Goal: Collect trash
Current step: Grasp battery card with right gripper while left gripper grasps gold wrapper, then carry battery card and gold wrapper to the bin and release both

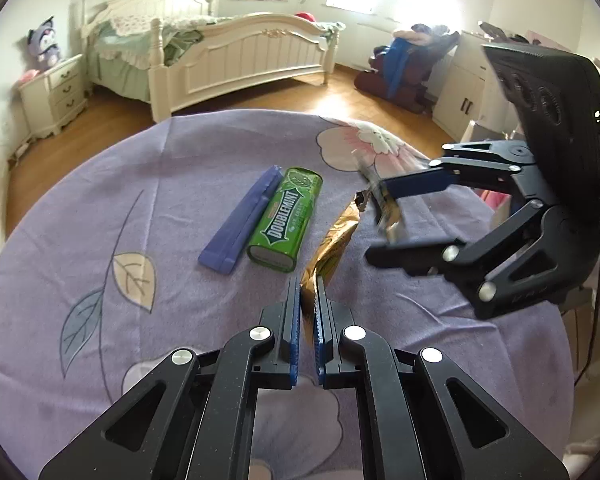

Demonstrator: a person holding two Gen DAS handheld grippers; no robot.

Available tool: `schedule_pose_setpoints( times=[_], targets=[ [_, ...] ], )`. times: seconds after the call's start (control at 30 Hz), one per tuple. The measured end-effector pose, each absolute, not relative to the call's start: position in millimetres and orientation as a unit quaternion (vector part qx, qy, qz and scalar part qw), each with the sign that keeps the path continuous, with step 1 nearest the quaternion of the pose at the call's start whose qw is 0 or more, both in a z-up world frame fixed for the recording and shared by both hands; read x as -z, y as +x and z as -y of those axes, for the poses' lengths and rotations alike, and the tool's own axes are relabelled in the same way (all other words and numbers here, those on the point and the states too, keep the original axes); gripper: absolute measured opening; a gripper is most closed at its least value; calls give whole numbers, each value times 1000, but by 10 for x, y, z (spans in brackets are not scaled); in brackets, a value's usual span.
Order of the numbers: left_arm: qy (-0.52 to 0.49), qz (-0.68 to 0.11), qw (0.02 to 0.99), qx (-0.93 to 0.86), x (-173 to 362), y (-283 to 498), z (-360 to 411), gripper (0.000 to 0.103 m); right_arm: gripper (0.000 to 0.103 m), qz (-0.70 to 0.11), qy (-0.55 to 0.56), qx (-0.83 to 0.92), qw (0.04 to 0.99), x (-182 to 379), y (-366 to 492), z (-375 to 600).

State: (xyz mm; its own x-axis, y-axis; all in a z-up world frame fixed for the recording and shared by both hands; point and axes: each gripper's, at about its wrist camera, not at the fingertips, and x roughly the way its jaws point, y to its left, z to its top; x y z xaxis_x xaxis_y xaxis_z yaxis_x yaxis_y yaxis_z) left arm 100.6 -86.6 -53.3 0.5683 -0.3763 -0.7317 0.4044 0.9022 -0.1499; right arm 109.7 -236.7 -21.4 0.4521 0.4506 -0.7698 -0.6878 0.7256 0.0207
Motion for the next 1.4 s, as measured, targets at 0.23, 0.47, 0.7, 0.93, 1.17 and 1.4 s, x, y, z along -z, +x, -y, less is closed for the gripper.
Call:
schedule_pose_setpoints(
  times=[0.23, 0.47, 0.7, 0.93, 1.17, 1.4],
  targets=[
    [-11, -357, 906, 228, 160, 662, 952, 7, 63, -316, -14, -230, 921, -141, 383, 2856],
    [0, -316, 906, 283, -176, 409, 1501, 7, 63, -238, 34, -76, 968, -306, -473, 3484],
    [9, -299, 893, 337, -262, 240, 2257, 7, 63, -229, 27, 39, 972, -206, -759, 4106],
    [18, -328, 862, 385, -67, 188, 2878, 7, 63, -254, -5, 130, 958, 79, -826, 4446],
    [12, -382, 831, 403, 287, 256, 3282, 7, 63, -269, -10, 160, 950, 296, -898, 4624],
    [28, -404, 820, 405, 445, 296, 3563, 7, 63, -283, -6, 174, 943, 441, -893, 4791]
  ],
)
